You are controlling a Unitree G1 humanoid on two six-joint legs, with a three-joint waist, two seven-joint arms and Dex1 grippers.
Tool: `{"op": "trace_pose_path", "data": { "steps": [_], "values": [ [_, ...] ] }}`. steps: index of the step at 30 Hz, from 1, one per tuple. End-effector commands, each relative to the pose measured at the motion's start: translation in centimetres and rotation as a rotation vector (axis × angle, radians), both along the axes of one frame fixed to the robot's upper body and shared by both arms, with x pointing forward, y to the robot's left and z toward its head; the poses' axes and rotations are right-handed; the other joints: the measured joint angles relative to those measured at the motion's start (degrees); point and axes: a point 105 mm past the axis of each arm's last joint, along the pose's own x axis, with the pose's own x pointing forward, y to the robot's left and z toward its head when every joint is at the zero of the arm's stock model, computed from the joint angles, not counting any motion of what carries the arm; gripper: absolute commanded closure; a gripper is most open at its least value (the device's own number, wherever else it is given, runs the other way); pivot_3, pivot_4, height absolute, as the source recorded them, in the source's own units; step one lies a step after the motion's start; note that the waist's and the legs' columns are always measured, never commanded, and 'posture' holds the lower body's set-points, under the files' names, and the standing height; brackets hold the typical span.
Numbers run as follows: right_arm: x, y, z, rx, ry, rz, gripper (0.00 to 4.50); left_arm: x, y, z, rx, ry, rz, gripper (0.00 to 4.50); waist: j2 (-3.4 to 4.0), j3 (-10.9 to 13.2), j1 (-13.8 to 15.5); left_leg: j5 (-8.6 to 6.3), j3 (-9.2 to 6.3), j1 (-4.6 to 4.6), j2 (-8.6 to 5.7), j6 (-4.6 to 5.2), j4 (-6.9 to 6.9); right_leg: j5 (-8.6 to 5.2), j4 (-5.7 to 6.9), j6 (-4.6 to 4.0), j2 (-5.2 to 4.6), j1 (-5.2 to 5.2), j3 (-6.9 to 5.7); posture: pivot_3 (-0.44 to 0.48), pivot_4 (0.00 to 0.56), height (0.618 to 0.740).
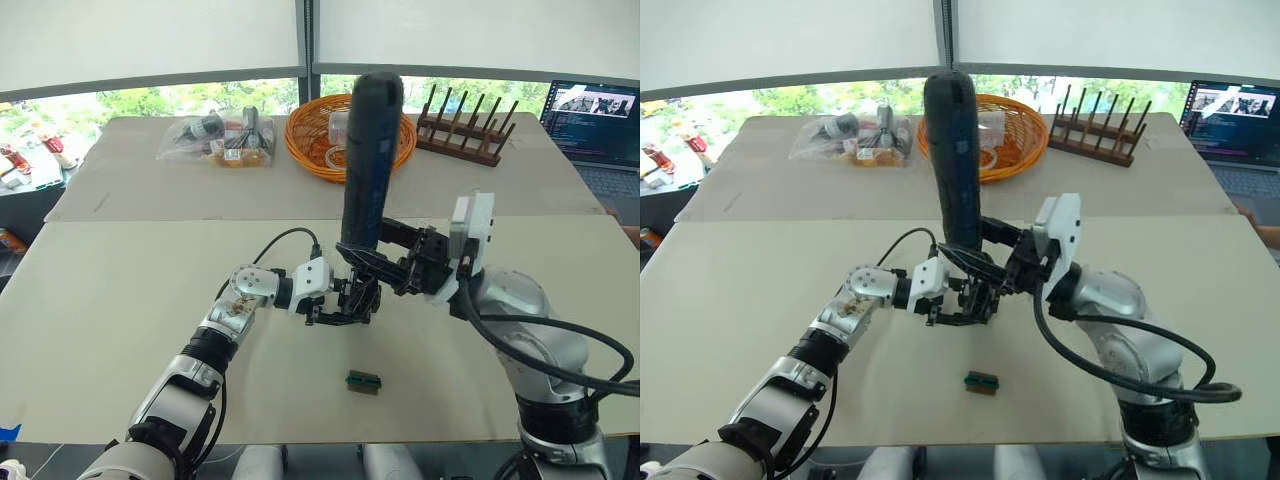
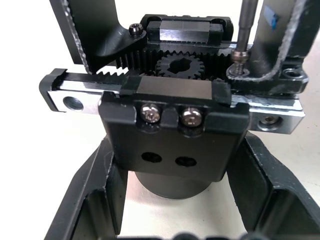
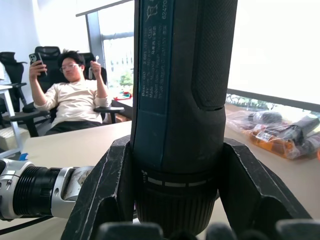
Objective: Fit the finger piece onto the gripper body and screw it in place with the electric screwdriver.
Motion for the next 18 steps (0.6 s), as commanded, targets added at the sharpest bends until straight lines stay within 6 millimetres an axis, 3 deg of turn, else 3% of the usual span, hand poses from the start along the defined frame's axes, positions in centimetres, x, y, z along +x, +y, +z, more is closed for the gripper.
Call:
{"op": "trace_pose_path", "data": {
  "steps": [1,18],
  "values": [
    [0.1,0.0,-1.1,-0.003,0.045,-0.008,2.57,0.5,0.4,1.3,-0.006,-0.049,0.011,2.21,0.0,0.0,-0.1,0.0,0.0,0.03,0.0,0.0,-0.01,0.0,0.0,0.0,0.01,0.01,0.0,0.0,0.15,0.74],
    [-1.6,1.0,-0.6,-0.009,-0.021,0.077,2.57,0.6,0.4,1.4,-0.002,-0.056,0.013,2.21,-0.01,0.0,-0.1,0.0,0.0,0.05,0.01,0.0,-0.03,0.0,0.01,0.0,0.02,0.03,0.01,0.0,0.15,0.74]
  ]
}}
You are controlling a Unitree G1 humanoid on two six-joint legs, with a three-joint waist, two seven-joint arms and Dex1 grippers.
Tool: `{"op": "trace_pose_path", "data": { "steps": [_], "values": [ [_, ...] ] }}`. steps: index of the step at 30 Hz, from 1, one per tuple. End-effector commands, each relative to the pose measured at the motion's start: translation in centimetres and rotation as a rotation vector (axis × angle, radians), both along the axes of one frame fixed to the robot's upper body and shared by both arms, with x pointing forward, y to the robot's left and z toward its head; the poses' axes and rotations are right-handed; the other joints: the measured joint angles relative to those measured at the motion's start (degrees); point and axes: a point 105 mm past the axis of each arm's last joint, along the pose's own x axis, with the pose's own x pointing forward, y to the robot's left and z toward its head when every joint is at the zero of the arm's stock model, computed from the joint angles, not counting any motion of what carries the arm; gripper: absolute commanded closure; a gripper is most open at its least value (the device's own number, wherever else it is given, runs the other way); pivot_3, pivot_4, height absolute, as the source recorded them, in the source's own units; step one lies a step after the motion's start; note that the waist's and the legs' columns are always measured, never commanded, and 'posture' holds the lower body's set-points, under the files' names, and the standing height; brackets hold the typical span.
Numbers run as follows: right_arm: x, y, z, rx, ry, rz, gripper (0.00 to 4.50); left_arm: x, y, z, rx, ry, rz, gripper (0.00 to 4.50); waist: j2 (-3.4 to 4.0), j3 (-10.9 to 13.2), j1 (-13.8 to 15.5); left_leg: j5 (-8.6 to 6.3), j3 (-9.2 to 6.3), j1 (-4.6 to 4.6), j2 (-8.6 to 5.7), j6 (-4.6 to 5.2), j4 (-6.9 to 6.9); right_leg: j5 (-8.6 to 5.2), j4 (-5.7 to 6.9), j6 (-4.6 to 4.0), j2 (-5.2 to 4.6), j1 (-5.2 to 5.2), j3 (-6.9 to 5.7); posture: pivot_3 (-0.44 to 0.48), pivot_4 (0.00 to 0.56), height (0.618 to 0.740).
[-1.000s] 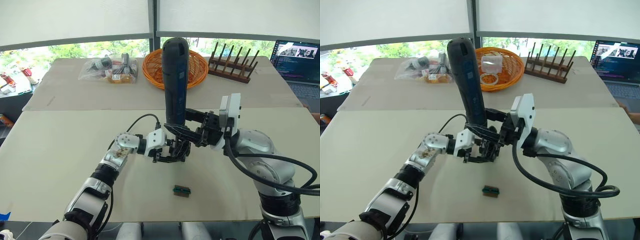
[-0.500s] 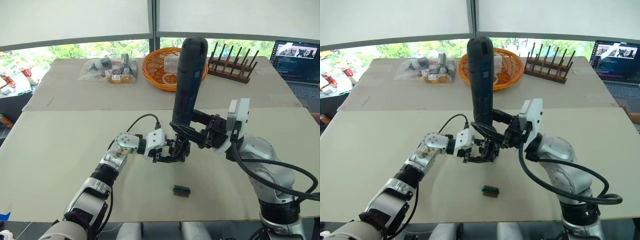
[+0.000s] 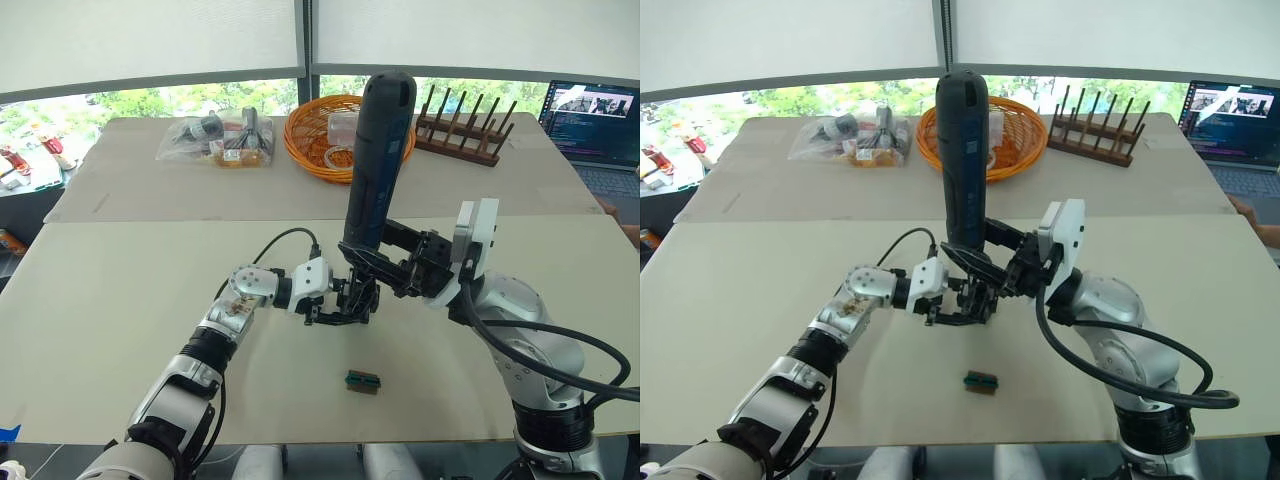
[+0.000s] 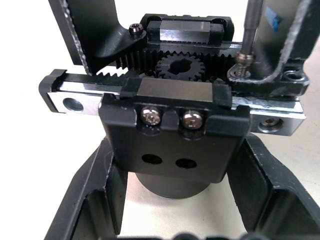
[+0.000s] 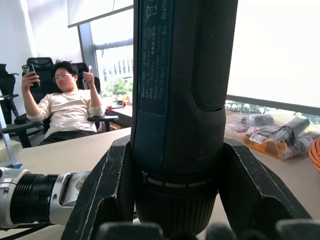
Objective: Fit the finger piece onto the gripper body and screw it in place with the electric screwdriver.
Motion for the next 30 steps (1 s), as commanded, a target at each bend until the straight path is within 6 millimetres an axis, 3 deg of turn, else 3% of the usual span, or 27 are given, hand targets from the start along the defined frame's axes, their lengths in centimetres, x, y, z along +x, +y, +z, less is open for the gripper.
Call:
{"op": "trace_pose_path", "data": {
  "steps": [1,4,12,24,30],
  "values": [
    [-1.7,0.6,-0.6,-0.062,-0.06,0.084,2.57,0.5,0.3,1.4,-0.004,-0.055,0.012,2.21,0.0,0.0,0.0,0.0,0.0,0.0,0.0,0.0,0.0,0.0,0.0,0.0,0.0,0.0,0.0,0.0,0.15,0.74],
    [-2.5,0.5,-1.3,-0.117,-0.111,0.13,2.57,0.5,0.4,1.4,-0.002,-0.057,0.011,2.21,0.0,0.0,0.0,0.0,0.0,-0.01,0.0,0.0,0.0,0.0,-0.03,0.0,0.0,0.0,0.0,0.0,0.15,0.74],
    [-0.3,-0.1,-3.0,-0.182,-0.059,0.068,2.57,0.8,0.4,1.6,-0.002,-0.061,0.013,2.21,-0.01,0.0,0.0,0.0,0.0,0.08,0.01,0.01,-0.01,0.0,-0.01,0.0,0.02,0.06,0.0,0.0,0.15,0.74],
    [0.3,-0.4,-4.1,-0.238,0.041,0.084,2.57,1.0,0.2,1.8,-0.005,-0.063,0.015,2.21,-0.13,-0.1,0.0,0.0,0.0,0.27,0.02,0.01,-0.04,0.0,-0.03,0.0,0.02,0.27,0.0,0.0,0.15,0.74],
    [0.1,-0.4,-5.4,-0.309,0.003,0.121,2.57,1.1,0.2,1.8,-0.003,-0.064,0.014,2.21,-0.14,-0.1,0.0,-0.05,0.0,0.9,0.03,0.09,-0.22,-0.01,-0.32,0.01,0.03,0.95,-0.01,0.0,0.15,0.74]
  ]
}}
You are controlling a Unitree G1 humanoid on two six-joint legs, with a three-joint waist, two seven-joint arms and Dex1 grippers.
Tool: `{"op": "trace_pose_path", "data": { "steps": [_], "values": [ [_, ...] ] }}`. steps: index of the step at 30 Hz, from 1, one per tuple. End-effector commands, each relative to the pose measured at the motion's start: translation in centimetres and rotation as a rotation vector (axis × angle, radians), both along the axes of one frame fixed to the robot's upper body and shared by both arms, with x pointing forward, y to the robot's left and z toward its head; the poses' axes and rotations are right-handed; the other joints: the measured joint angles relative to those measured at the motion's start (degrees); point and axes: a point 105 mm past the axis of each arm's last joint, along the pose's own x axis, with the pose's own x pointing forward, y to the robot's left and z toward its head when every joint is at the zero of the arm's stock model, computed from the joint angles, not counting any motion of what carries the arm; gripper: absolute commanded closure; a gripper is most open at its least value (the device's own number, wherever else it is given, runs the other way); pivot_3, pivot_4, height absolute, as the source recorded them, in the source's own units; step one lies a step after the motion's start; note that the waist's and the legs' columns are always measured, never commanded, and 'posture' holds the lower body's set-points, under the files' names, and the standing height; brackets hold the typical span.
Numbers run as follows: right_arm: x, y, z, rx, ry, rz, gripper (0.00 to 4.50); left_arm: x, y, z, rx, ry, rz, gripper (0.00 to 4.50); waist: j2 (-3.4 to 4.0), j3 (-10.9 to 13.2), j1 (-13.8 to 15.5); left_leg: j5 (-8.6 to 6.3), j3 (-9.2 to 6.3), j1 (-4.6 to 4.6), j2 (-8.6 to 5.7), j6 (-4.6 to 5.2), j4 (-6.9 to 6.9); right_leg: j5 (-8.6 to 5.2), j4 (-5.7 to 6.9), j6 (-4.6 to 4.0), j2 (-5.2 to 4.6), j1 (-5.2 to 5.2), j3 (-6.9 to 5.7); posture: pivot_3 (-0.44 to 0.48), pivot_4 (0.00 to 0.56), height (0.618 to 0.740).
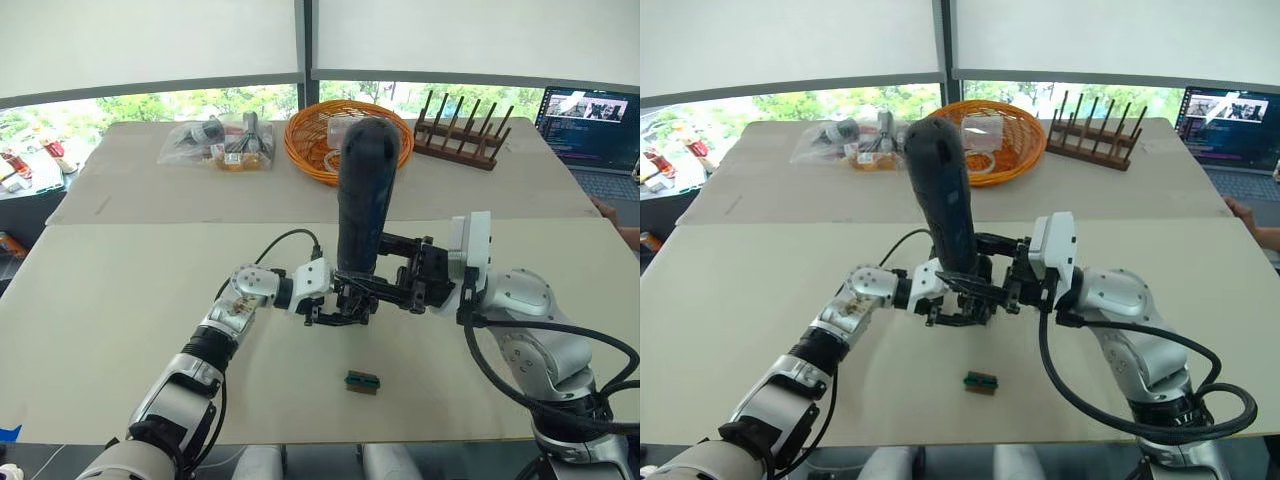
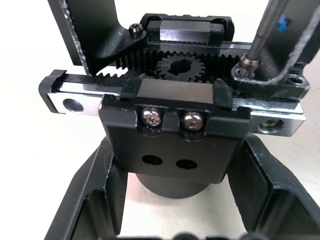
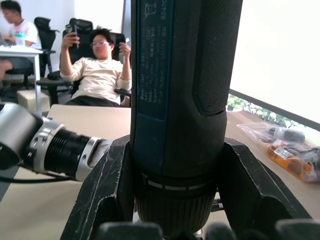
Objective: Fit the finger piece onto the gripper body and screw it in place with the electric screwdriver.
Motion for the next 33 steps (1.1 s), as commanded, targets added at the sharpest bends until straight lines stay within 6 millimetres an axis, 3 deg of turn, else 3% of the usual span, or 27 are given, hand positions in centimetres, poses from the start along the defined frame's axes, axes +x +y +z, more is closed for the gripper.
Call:
{"op": "trace_pose_path", "data": {
  "steps": [1,22,29,33],
  "values": [
    [1.2,-0.6,-4.2,-0.114,0.139,-0.042,2.57,0.9,0.2,2.2,-0.024,-0.073,0.011,2.21,-0.01,0.0,0.0,0.0,0.0,0.0,0.0,0.0,0.0,0.0,0.01,0.0,0.01,0.0,0.0,0.0,0.15,0.74],
    [3.0,-2.0,-3.1,-0.104,0.188,-0.112,2.57,0.8,0.1,1.8,-0.03,-0.059,0.016,2.21,-0.11,-0.1,0.1,0.0,0.0,0.02,0.0,0.0,0.02,0.0,0.02,0.0,0.0,0.04,0.01,0.0,0.15,0.74],
    [2.5,-1.8,-1.1,-0.103,0.137,-0.087,2.57,0.7,0.0,1.4,-0.052,0.009,0.042,2.21,-0.12,-0.1,0.3,0.0,0.0,0.0,0.0,0.0,0.02,0.0,-0.01,0.0,-0.01,0.04,0.0,0.0,0.15,0.74],
    [2.1,-1.3,1.7,-0.074,0.081,-0.066,2.57,0.1,-0.2,0.8,-0.049,0.055,0.044,2.21,-0.11,-0.1,0.3,0.0,0.0,-0.02,-0.01,0.0,0.02,0.0,-0.05,0.0,-0.02,0.03,0.01,0.0,0.15,0.74]
  ]
}}
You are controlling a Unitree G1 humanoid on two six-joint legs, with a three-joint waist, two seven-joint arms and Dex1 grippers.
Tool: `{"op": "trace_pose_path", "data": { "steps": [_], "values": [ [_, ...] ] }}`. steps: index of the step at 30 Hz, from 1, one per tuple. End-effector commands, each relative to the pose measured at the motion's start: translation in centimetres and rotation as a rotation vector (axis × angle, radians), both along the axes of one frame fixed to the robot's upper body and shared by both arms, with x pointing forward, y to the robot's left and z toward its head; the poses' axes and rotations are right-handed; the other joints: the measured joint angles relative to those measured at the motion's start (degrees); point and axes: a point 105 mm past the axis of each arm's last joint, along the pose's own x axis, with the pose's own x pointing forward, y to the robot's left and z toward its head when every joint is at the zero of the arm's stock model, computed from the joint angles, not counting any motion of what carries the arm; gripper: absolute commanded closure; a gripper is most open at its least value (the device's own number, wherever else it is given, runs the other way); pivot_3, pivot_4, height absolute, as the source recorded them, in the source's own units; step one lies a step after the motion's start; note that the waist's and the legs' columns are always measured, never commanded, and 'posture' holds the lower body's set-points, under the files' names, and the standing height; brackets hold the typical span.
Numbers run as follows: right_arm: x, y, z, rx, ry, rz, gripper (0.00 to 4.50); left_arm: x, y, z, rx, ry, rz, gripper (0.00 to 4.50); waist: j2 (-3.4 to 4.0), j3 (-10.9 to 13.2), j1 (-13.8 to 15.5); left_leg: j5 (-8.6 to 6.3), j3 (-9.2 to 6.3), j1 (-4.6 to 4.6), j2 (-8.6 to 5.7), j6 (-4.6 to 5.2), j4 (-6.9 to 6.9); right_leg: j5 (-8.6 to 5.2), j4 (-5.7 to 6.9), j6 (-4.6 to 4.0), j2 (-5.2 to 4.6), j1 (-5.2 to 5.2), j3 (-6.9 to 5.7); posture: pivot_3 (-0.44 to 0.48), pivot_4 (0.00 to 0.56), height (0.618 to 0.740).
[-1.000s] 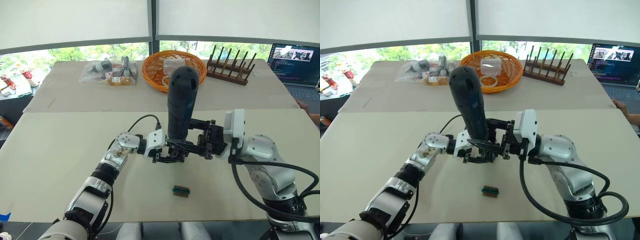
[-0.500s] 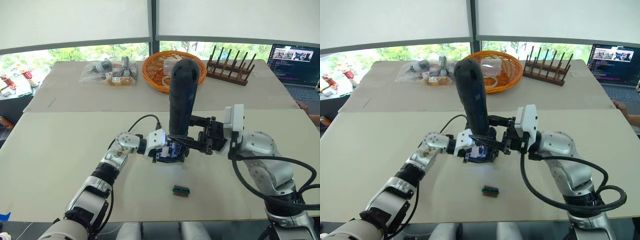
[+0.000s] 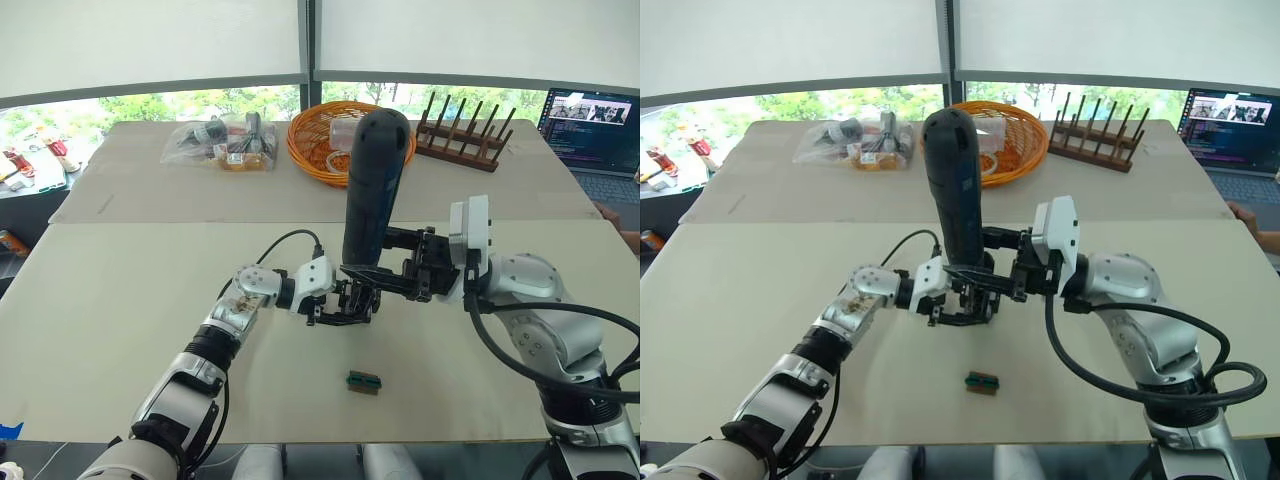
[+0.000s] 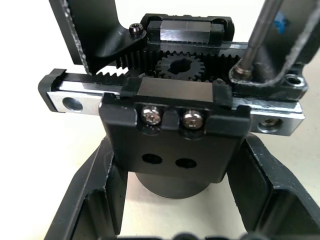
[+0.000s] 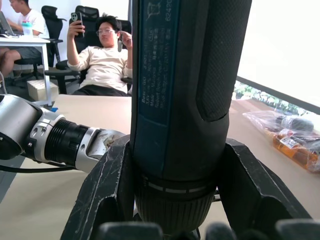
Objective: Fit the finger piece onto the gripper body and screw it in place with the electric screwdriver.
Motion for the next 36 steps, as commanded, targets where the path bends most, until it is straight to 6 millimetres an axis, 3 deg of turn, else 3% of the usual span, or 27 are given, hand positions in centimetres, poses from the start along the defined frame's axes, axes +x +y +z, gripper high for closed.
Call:
{"op": "trace_pose_path", "data": {
  "steps": [1,7,14,20,22,25,30,36],
  "values": [
    [0.3,-0.4,0.8,-0.023,0.013,-0.034,2.57,-0.1,0.1,0.7,-0.039,-0.003,0.023,2.21,0.0,0.0,0.0,0.0,0.0,-0.01,0.01,0.0,-0.01,0.0,-0.02,0.0,0.0,-0.01,0.0,0.0,0.15,0.74],
    [-0.8,0.9,4.1,0.055,-0.044,0.019,2.57,-0.4,0.0,0.1,-0.032,0.022,0.035,2.21,0.0,0.0,0.1,0.0,-0.02,-0.2,0.0,0.0,-0.02,0.0,-0.08,0.0,-0.02,-0.16,-0.02,0.0,0.15,0.74],
    [-1.4,1.1,6.5,0.139,-0.084,0.051,2.57,-0.6,-0.1,-0.3,-0.017,0.03,0.04,2.21,0.0,0.0,0.2,0.0,-0.03,-0.25,0.0,0.0,-0.03,0.0,-0.11,0.0,-0.02,-0.2,-0.04,0.0,0.15,0.74],
    [-3.6,1.4,6.6,0.125,-0.024,0.176,2.57,-0.5,0.2,-1.0,0.002,0.052,0.071,2.21,0.01,0.0,0.2,-0.01,-0.04,-0.24,0.01,0.02,-0.05,0.0,-0.11,0.0,-0.02,-0.2,-0.05,0.0,0.15,0.74],
    [-4.1,1.5,6.4,0.117,0.001,0.2,2.57,-0.5,0.5,-0.9,0.002,0.061,0.069,1.18,0.01,0.0,0.2,-0.01,-0.04,-0.24,0.01,0.02,-0.05,0.0,-0.11,0.0,-0.02,-0.2,-0.04,0.0,0.15,0.74],
    [-4.5,1.3,6.3,0.111,0.037,0.213,2.57,-0.7,1.8,-0.6,0.024,0.042,0.055,0.0,0.01,0.0,0.0,-0.01,-0.04,-0.24,0.01,0.02,-0.06,0.0,-0.11,0.0,-0.02,-0.2,-0.04,0.0,0.15,0.74],
    [-5.0,0.7,7.0,0.205,0.135,0.197,2.57,-1.8,4.2,1.4,0.054,-0.072,-0.036,0.0,0.03,0.0,-0.1,-0.01,-0.05,-0.23,0.02,0.02,-0.08,0.0,-0.1,0.0,-0.02,-0.21,-0.05,0.0,0.15,0.74],
    [-7.4,0.8,3.1,0.093,0.082,0.178,2.57,-6.5,4.3,3.9,0.024,-0.111,-0.316,0.0,0.04,0.1,1.2,-0.05,-0.12,-0.61,0.05,0.08,-0.08,0.0,-0.28,0.0,-0.05,-0.39,-0.19,0.0,0.15,0.74]
  ]
}}
